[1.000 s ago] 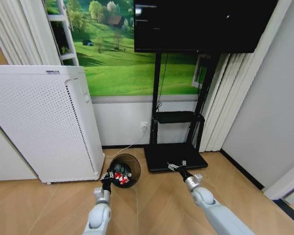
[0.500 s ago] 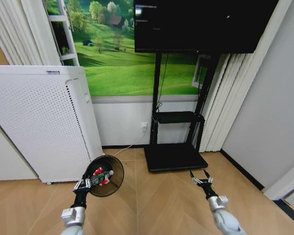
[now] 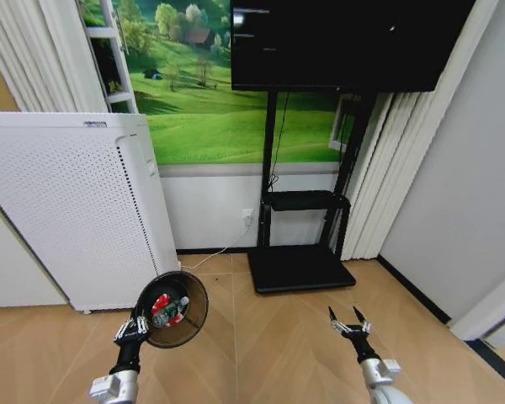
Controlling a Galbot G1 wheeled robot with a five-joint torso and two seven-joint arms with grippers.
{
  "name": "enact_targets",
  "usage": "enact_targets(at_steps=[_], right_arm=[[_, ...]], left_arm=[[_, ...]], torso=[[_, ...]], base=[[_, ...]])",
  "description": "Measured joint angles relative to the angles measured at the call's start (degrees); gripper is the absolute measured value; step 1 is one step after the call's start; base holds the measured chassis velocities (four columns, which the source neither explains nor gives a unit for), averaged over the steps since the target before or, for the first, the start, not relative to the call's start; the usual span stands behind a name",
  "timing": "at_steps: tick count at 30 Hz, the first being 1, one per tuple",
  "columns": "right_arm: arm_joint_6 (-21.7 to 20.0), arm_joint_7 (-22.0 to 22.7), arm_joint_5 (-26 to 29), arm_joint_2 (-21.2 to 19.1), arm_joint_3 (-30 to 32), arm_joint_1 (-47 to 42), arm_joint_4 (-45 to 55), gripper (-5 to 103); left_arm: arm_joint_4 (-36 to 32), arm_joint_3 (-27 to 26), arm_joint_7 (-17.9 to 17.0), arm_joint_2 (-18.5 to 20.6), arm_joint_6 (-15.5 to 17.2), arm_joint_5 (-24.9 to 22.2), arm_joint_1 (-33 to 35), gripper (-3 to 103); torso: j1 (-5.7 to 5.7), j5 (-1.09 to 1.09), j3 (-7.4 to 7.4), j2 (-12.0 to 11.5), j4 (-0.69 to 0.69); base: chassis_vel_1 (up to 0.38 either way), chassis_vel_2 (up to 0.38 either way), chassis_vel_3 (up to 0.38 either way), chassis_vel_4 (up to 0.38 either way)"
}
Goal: Pick up the trash bin and place the garbage on the floor into it.
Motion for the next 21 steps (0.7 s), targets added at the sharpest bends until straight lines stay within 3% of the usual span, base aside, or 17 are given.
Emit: enact_targets(at_steps=[16,17,21], right_arm=[[-0.1,0.1,-1.8,1.0,0.3,-1.8,2.7,100],[0.7,-0.1,-1.8,0.9,0.4,-1.7,2.4,100],[2.7,-0.8,-2.0,0.8,0.8,-1.3,1.2,100]], left_arm=[[-0.2,0.3,-0.1,-1.8,-0.7,0.2,1.2,6],[-0.2,0.4,-0.1,-2.0,-0.8,0.2,1.3,6],[-0.2,0.4,-0.1,-2.3,-1.0,0.2,1.3,6]], torso=[[-0.01,0.02,-0.01,0.0,0.0],[0.0,-0.05,0.0,0.0,0.01],[-0.04,0.03,-0.03,0.0,-0.02]], base=[[0.272,-0.277,-0.267,0.269],[0.39,-0.358,-0.365,0.354],[0.339,-0.324,-0.332,0.343]])
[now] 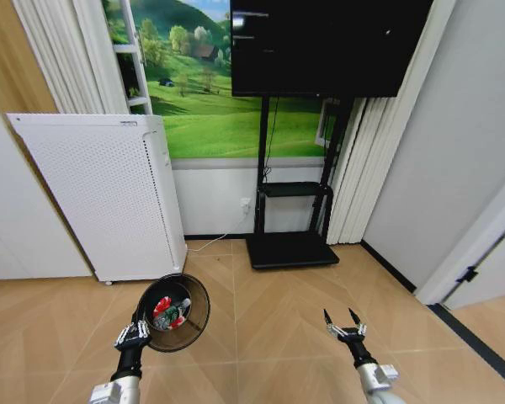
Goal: Pick up the trash bin and place the garbage on the floor into it.
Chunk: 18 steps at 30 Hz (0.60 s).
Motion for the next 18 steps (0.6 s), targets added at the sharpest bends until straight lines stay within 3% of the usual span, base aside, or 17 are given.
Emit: enact_targets(at_steps=[3,6,8,11,13,18], right_arm=[[0.4,-0.1,0.0,-0.2,0.4,0.2,-0.4,100],[0.4,-0.1,0.0,-0.4,0.5,0.6,-1.1,100],[0.4,-0.1,0.0,-0.4,0.4,0.9,-1.9,100],[0.5,-0.1,0.0,-0.4,0.4,1.0,-2.4,100],[0.9,-0.2,-0.1,-0.2,0.2,1.3,-3.9,100],[2.1,-1.1,-0.2,-0.2,0.0,1.7,-6.6,100]], left_arm=[[0.0,0.1,-0.3,-0.7,-0.1,0.1,0.7,6],[0.0,-0.8,-2.9,-1.9,1.9,-2.3,1.2,6],[0.7,-1.5,-6.4,-1.6,6.1,-10.3,1.3,6],[1.1,-2.0,-7.5,-1.0,8.1,-13.4,1.1,6],[3.3,-3.4,-9.5,1.1,12.0,-19.7,0.6,6],[7.6,-6.3,-10.0,4.2,13.3,-23.4,-0.2,6]], torso=[[-0.01,-0.01,0.0,0.0,0.02],[-0.01,-0.05,0.01,0.0,0.02],[0.04,-0.02,0.04,0.0,0.03],[0.04,-0.04,0.04,0.0,0.03],[0.06,-0.04,0.05,0.0,0.04],[0.05,-0.03,0.03,0.0,0.04]], base=[[0.204,-0.21,-0.257,0.175],[0.016,-0.007,-0.039,0.014],[-0.056,-0.006,0.06,-0.024],[-0.084,0.052,0.094,-0.053],[-0.075,0.047,0.063,-0.052],[-0.013,0.006,0.009,-0.009]])
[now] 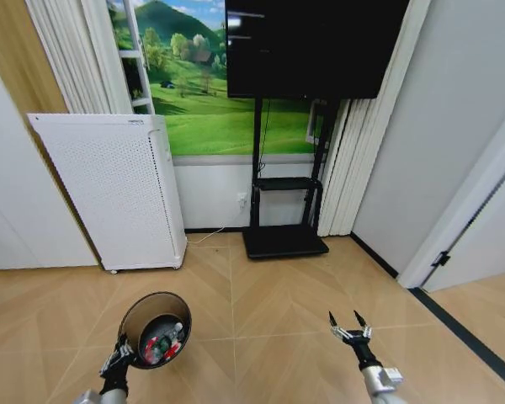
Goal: Pick up the trash bin and place the garbage on the floor into it.
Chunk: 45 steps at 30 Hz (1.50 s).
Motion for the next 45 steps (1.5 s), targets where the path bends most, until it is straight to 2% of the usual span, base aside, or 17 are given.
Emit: enact_targets(at_steps=[7,14,16,19,24,28,31,36,41,45], right_arm=[[0.5,-0.5,0.3,0.1,-0.3,0.9,-1.3,100],[0.7,-0.9,0.6,0.6,-0.6,1.3,-2.1,100],[0.9,-1.1,0.4,1.5,-1.0,1.6,-2.8,100],[1.0,-1.1,0.3,1.6,-1.0,1.7,-3.1,100],[1.7,-1.1,0.8,1.2,-0.9,2.4,-4.8,100],[1.9,-1.1,1.2,0.4,-0.9,2.7,-5.5,100],[2.0,-1.2,1.5,0.1,-0.9,3.0,-5.9,100],[2.2,-1.5,1.6,0.1,-0.9,3.0,-6.1,100],[2.7,-1.8,1.7,0.2,-0.7,2.8,-6.5,100],[3.0,-2.0,1.7,0.0,-0.5,2.5,-6.8,100]], left_arm=[[5.1,-2.6,0.7,3.4,-1.1,-2.3,-1.7,6],[2.5,-2.9,2.8,4.7,-1.8,-2.3,-0.4,6],[4.1,-2.8,3.4,6.9,-2.2,-1.2,-1.8,6],[5.3,-2.9,3.4,8.0,-2.3,-1.2,-2.4,6],[11.0,-3.3,3.2,14.2,-2.1,-3.2,-5.3,6],[11.4,-3.4,3.2,15.6,-2.0,-3.2,-5.7,6],[9.7,-3.4,4.2,15.1,-2.4,-1.6,-5.2,6],[6.7,-2.6,6.6,11.9,-3.8,0.8,-4.2,6],[5.0,-2.3,7.6,9.7,-4.8,1.8,-3.7,6],[7.9,-2.0,8.8,8.5,-6.4,2.0,-4.8,6]], torso=[[-0.01,-0.01,0.0,0.0,-0.01],[-0.01,0.02,-0.01,0.0,0.0],[-0.01,0.01,-0.01,0.0,-0.02],[-0.01,0.0,-0.01,0.0,-0.01],[-0.01,0.0,-0.01,0.0,-0.01],[-0.01,0.0,-0.01,0.0,-0.02],[-0.01,0.0,0.0,0.0,-0.01],[-0.02,0.0,-0.01,0.0,-0.01],[-0.02,0.02,-0.01,0.0,-0.01],[-0.02,0.01,-0.01,0.0,-0.02]], base=[[0.0,0.0,0.0,0.0],[0.0,0.0,0.0,0.0],[0.0,0.0,0.0,0.0],[0.0,0.0,0.0,0.0],[0.0,0.0,0.0,0.0],[0.0,0.0,0.0,0.0],[0.0,0.0,0.0,0.0],[0.0,0.0,0.0,0.0],[0.0,0.0,0.0,0.0],[0.0,0.0,0.0,0.0]])
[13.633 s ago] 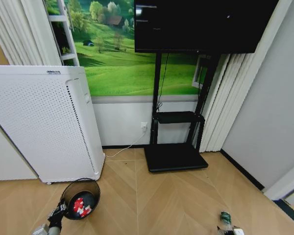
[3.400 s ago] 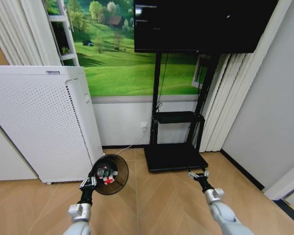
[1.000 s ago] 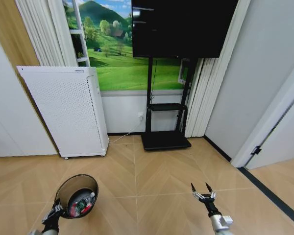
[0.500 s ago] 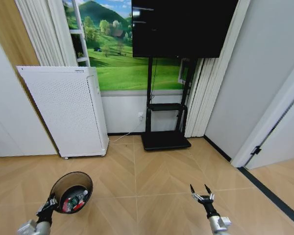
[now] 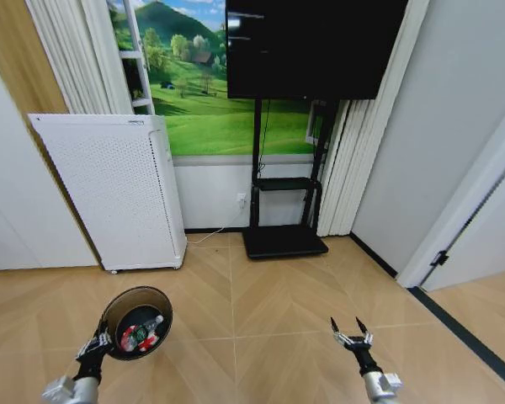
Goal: Pick up the trash bin and place the garbage on the floor into it.
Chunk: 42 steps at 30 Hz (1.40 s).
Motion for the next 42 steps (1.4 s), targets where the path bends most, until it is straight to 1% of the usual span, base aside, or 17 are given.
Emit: enact_targets(at_steps=[6,10,13,14,18,20,24,28,30,32,34,35,36,37,39,41,42], right_arm=[[0.1,-0.1,0.1,-0.7,0.3,-0.2,0.0,100],[0.1,-0.1,0.1,-1.1,0.5,-0.1,0.0,100],[0.1,-0.2,0.2,-1.4,0.7,-0.2,0.0,100],[0.2,-0.2,0.2,-1.5,0.8,-0.2,-0.2,100],[0.2,-0.3,0.2,-1.7,1.0,-0.2,-0.4,100],[0.3,-0.4,0.3,-2.0,1.1,-0.2,-0.5,100],[0.4,-0.5,0.4,-2.1,1.2,-0.1,-0.7,100],[0.5,-0.5,0.4,-2.2,1.3,0.0,-1.0,100],[0.6,-0.6,0.4,-2.2,1.3,0.2,-1.2,100],[0.6,-0.6,0.4,-2.2,1.3,0.2,-1.3,100],[0.6,-0.6,0.4,-2.3,1.3,0.3,-1.4,100],[0.6,-0.7,0.5,-2.3,1.3,0.3,-1.4,100],[0.6,-0.7,0.5,-2.4,1.3,0.4,-1.6,100],[0.6,-0.7,0.5,-2.4,1.3,0.4,-1.6,100],[0.7,-1.0,0.6,-2.4,1.3,0.6,-2.0,100],[0.7,-1.1,0.8,-2.6,1.2,0.8,-2.2,100],[0.7,-1.2,0.9,-2.7,1.1,1.1,-2.4,100]], left_arm=[[4.5,0.6,0.6,-0.7,-0.5,-0.1,-2.3,6],[5.4,0.9,0.9,-0.7,-0.5,-0.4,-3.5,6],[6.4,1.2,0.8,-0.4,-0.1,-0.9,-4.8,6],[7.2,1.4,0.7,-0.1,0.6,-1.6,-5.6,6],[8.7,1.7,0.1,0.3,1.5,-2.6,-6.6,6],[10.7,2.1,-0.8,1.1,3.5,-4.4,-8.0,6],[12.8,2.4,-1.1,2.0,4.3,-4.8,-9.7,6],[13.5,2.6,-1.4,2.9,5.5,-5.9,-10.8,6],[14.0,2.9,-2.1,3.8,8.0,-8.3,-11.6,6],[14.2,3.0,-2.4,3.9,8.7,-8.9,-11.8,6],[14.6,3.1,-3.1,4.2,10.4,-10.0,-12.3,6],[14.7,3.1,-3.4,4.3,10.9,-10.2,-12.4,6],[15.1,3.2,-4.1,4.5,12.4,-10.7,-12.7,6],[15.1,3.2,-4.1,4.5,12.4,-10.7,-12.7,6],[15.8,3.3,-5.1,4.6,14.1,-10.8,-13.2,6],[15.9,3.3,-5.8,4.7,14.9,-10.8,-13.5,6],[15.8,3.3,-6.3,4.7,15.4,-10.9,-13.5,3]], torso=[[0.0,0.0,0.0,0.0,0.02],[0.0,-0.01,0.0,0.0,0.01],[0.0,0.01,0.0,0.0,0.01],[0.0,0.0,0.0,0.0,0.01],[0.0,0.0,0.0,0.0,0.01],[0.0,0.0,0.0,0.0,0.02],[0.0,-0.03,0.0,0.0,0.01],[0.0,0.01,0.0,0.0,0.01],[0.0,-0.01,0.0,0.0,0.01],[0.0,-0.01,0.01,0.0,0.01],[0.0,0.0,0.0,0.0,0.01],[0.0,-0.01,0.01,0.0,0.01],[0.0,-0.01,0.0,0.0,0.01],[0.0,-0.01,0.0,0.0,0.01],[0.0,-0.02,0.0,0.0,0.01],[0.0,-0.01,0.0,0.0,0.01],[0.0,0.0,0.01,0.0,0.01]], base=[[0.0,0.0,0.0,0.0],[0.0,0.0,0.0,0.0],[0.0,0.0,0.0,0.0],[0.0,0.0,0.0,0.0],[0.0,0.0,0.0,0.0],[0.0,0.0,0.0,0.0],[0.0,0.0,0.0,0.0],[0.0,0.0,0.0,0.0],[0.0,0.0,0.0,0.0],[0.0,0.0,0.0,0.0],[0.0,0.0,0.0,0.0],[0.0,0.0,0.0,0.0],[0.0,0.0,0.0,0.0],[0.0,0.0,0.0,0.0],[0.0,0.0,0.0,0.0],[0.0,0.0,0.0,0.0],[0.0,0.0,0.0,0.0]])
